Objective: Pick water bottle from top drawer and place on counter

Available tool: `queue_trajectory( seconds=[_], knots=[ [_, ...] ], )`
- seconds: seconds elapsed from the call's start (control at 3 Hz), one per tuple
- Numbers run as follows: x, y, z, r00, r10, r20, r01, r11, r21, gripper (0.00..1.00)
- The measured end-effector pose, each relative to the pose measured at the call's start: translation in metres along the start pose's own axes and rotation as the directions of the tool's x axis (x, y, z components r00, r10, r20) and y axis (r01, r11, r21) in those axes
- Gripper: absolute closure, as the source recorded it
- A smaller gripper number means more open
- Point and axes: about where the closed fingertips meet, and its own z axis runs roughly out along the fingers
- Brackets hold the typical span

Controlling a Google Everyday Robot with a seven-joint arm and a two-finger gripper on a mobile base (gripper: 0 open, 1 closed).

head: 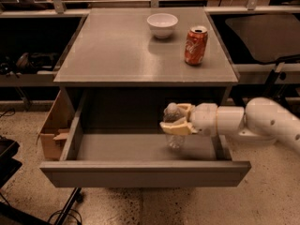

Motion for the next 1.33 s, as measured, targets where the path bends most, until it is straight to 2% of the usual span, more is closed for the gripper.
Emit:
queue_trajectory(
  seconds=[0.33,0.67,1.0,1.33],
  knots=[
    [-0.078,-0.006,-0.017,0.998,0.006,-0.062,-0.011,0.9971,-0.075,1.00],
    [-0.157,-0.017,-0.020,0.998,0.031,-0.059,-0.039,0.9901,-0.135,1.00],
    [-0.220,-0.035,-0.001,0.995,0.094,-0.017,-0.095,0.9829,-0.157,1.00],
    [-0.265,-0.057,0.034,0.987,0.161,0.026,-0.155,0.9767,-0.149,1.00]
  ],
)
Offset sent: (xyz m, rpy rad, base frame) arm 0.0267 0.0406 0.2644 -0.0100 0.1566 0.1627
